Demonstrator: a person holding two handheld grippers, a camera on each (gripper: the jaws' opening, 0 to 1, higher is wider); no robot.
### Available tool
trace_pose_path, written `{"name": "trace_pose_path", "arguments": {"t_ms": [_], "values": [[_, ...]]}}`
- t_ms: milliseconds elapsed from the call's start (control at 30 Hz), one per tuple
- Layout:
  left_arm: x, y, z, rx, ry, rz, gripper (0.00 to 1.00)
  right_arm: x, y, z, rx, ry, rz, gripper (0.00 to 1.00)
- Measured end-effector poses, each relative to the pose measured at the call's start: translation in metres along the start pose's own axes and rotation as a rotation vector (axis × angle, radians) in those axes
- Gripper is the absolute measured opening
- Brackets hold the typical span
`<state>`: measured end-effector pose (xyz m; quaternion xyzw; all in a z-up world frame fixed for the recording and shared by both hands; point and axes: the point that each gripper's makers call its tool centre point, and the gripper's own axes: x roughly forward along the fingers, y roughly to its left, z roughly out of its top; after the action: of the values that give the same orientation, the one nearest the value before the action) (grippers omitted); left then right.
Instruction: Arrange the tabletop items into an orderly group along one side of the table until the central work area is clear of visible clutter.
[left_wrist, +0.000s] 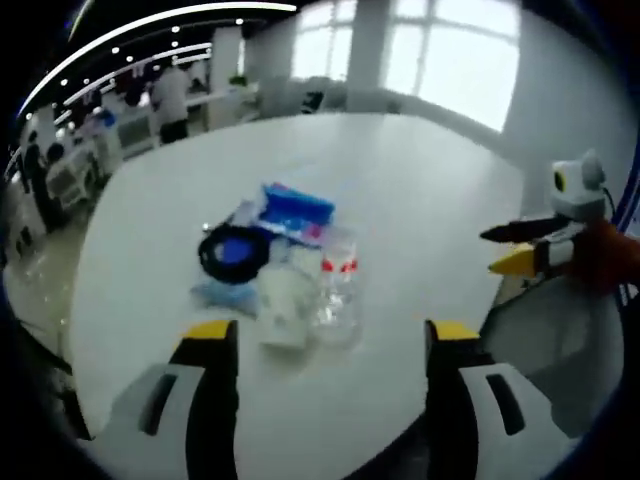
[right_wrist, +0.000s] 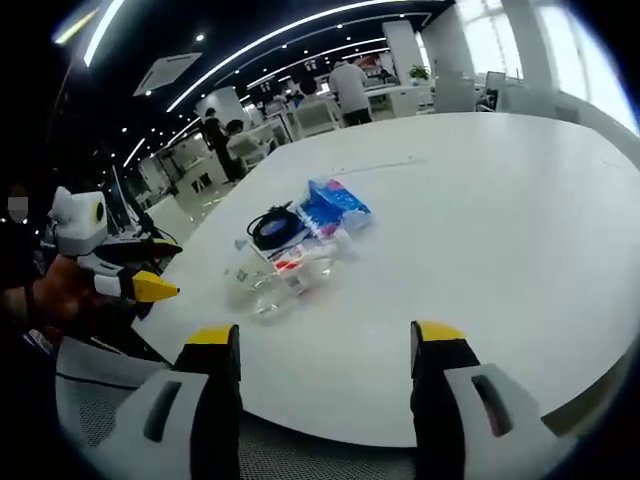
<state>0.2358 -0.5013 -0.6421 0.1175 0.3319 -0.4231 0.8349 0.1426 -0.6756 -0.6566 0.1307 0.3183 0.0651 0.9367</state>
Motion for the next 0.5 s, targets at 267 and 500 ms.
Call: {"name": "trace_pose_path", "arguments": {"t_ms": [267,500], "values": [[0.036,-0.010,0.024,0.092,0.034,-0.057,0.69,0.000,-0.001,0.000,0.002,0.001,-0.002,0.69],[0.074,-0.020,0.037,0.138,0.067,-0.106,0.67,-0.001,-0.003,0.000,-0.011,-0.002,-0.016,0.69]]}}
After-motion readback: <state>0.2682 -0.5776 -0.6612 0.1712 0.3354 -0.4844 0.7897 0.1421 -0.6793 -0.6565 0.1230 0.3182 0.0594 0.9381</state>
